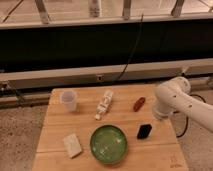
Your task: Knock the eraser over
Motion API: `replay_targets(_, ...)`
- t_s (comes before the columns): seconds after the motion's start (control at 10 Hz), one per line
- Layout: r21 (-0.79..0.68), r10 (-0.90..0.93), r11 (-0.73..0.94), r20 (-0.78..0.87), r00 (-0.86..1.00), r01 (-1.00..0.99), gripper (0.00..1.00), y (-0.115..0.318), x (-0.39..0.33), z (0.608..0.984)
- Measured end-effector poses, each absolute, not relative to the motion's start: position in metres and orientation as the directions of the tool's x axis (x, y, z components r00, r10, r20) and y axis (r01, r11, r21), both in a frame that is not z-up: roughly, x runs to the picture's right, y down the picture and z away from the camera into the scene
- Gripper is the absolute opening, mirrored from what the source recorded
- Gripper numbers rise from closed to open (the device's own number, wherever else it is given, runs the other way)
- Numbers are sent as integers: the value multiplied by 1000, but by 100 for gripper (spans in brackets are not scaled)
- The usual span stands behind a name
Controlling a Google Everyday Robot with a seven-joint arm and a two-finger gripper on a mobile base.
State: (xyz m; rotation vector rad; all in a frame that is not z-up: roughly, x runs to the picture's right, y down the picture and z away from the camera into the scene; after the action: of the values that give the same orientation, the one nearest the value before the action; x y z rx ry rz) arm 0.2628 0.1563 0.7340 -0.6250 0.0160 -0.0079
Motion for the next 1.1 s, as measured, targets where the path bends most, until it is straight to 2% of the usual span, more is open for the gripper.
replay_targets(0.2,-588,-15,809,-9,1000,6,66,158,262,736)
replay_targets(0.3,-589,-16,808,-6,1000,10,62,158,262,739)
replay_targets(0.4,-591,-16,807,-4,1000,11,55,159,262,741)
replay_targets(0.6,-594,-18,804,-2,1000,13,32,160,263,745)
replay_targets(0.8,-597,-18,802,0,1000,14,17,161,264,747)
replay_targets(0.9,-600,-18,800,3,1000,16,5,162,264,749)
replay_targets(1.1,-617,-31,786,13,999,32,1,168,257,757)
